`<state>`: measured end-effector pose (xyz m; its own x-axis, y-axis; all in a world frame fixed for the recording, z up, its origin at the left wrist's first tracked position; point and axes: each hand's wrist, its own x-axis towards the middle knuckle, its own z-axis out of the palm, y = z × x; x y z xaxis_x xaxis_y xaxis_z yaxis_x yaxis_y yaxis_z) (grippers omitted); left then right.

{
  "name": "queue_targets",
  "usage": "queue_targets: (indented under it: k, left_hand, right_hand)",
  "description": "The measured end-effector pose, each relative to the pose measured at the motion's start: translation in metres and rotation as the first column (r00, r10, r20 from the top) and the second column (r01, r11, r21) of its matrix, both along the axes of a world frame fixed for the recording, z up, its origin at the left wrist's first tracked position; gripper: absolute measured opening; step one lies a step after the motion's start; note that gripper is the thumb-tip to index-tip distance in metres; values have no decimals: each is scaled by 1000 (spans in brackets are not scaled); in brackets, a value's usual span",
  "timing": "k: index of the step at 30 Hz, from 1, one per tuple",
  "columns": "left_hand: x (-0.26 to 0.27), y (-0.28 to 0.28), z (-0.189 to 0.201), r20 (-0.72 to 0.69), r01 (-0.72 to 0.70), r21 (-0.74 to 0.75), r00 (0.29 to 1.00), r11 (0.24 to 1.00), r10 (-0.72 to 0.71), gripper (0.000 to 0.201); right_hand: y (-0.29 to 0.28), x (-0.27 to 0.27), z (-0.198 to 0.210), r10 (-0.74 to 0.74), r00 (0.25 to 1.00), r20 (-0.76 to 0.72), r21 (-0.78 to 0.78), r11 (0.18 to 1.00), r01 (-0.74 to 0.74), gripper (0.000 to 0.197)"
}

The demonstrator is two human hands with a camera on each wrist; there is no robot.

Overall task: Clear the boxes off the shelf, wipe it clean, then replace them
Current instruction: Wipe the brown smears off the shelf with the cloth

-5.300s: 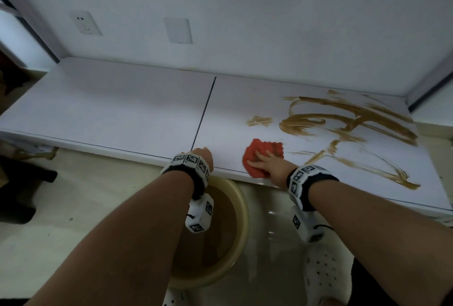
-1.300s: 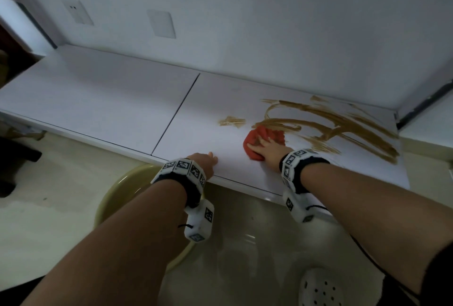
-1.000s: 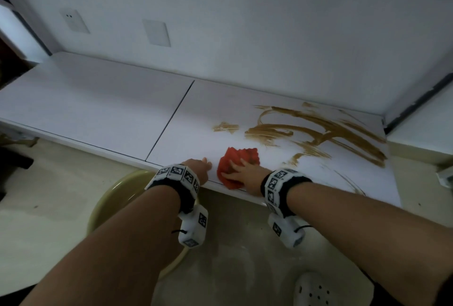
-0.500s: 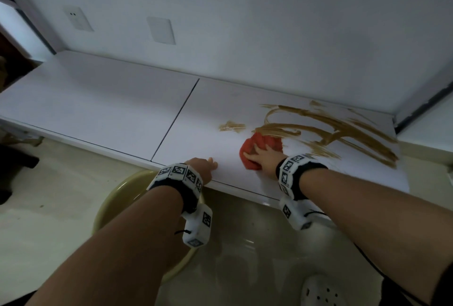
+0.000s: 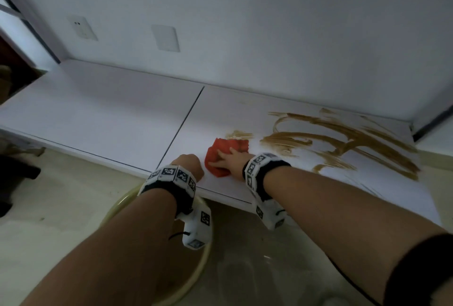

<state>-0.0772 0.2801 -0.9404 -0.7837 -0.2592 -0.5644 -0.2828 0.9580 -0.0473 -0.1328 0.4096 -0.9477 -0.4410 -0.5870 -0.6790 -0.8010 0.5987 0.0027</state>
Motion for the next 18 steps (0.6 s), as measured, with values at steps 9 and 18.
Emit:
queue_targets:
  k: [9,18]
  left_hand:
    - [-5,-21,-4,28,118,2,993,993,-118,43]
    - [-16,-17,-10,-29,-41,43,999,998,43,36]
  right_hand:
    - [5,-63,-1,-234,971,-42,-145,963,226,59]
    - [44,-30,-11,-183,979,-88,-137,976,170,53]
